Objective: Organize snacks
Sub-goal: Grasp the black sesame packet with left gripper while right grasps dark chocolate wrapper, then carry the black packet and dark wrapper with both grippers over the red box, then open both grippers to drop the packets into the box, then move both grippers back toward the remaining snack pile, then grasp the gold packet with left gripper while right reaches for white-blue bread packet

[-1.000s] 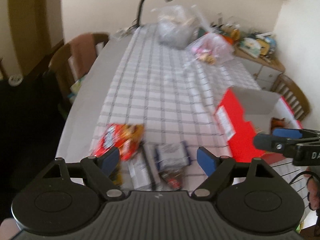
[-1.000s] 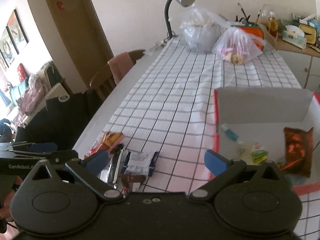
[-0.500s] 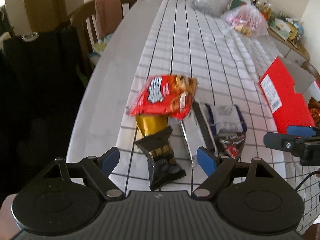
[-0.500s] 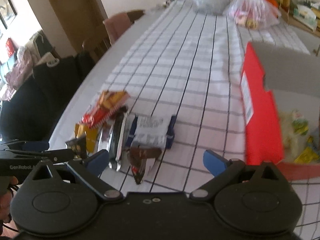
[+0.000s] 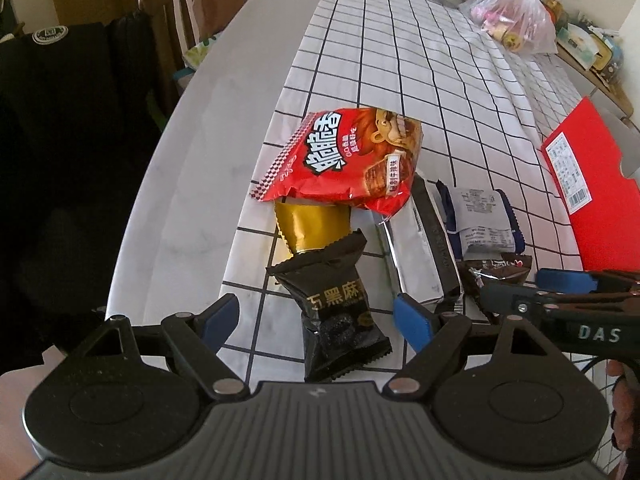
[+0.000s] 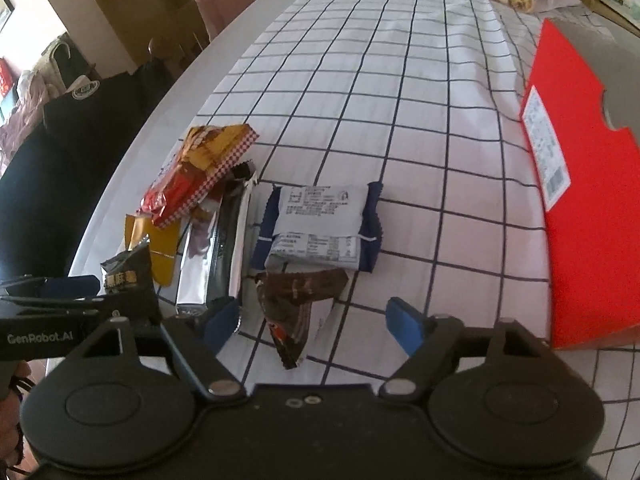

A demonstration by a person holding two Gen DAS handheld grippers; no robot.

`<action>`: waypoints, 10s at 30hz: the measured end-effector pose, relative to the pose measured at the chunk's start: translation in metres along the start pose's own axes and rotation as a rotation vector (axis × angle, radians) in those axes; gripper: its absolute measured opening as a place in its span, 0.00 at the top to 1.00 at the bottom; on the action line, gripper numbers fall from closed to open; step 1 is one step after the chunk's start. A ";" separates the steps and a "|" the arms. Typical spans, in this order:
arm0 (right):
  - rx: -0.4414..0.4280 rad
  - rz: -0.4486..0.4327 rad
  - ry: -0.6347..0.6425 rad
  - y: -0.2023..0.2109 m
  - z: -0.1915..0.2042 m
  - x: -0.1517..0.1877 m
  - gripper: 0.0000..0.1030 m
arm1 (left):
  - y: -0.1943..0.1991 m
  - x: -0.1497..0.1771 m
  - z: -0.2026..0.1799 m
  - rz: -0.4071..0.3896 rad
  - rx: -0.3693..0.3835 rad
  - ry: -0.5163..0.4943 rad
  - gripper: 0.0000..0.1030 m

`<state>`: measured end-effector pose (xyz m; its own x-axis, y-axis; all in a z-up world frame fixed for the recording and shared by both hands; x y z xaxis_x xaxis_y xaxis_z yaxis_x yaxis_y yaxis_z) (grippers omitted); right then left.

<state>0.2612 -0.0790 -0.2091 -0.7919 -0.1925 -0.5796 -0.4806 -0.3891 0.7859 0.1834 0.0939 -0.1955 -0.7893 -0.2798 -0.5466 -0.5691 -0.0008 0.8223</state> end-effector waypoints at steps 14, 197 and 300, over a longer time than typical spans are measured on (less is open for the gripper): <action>0.002 -0.006 0.044 -0.009 0.010 0.001 0.58 | -0.006 0.003 -0.001 0.044 0.020 0.034 0.46; -0.054 -0.400 0.017 0.181 -0.104 -0.052 0.00 | 0.111 -0.070 -0.168 -0.289 0.155 -0.147 0.25; 0.076 -0.108 -0.038 0.017 -0.028 -0.013 0.43 | 0.009 -0.032 -0.010 0.097 0.043 -0.009 0.65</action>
<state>0.2740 -0.1088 -0.1945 -0.7469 -0.1185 -0.6543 -0.5900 -0.3357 0.7343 0.2059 0.0935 -0.1691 -0.8431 -0.2676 -0.4664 -0.4991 0.0668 0.8640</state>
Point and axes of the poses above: each gripper's, at about its wrist camera, not at the fingertips, and y roughly against the way its jaws point, z to its left, x to its underside, the point moved 5 cm from there along -y, roughly the way its jaws point, and after that the axes turned 9 degrees about -z, right-handed, at the moved point
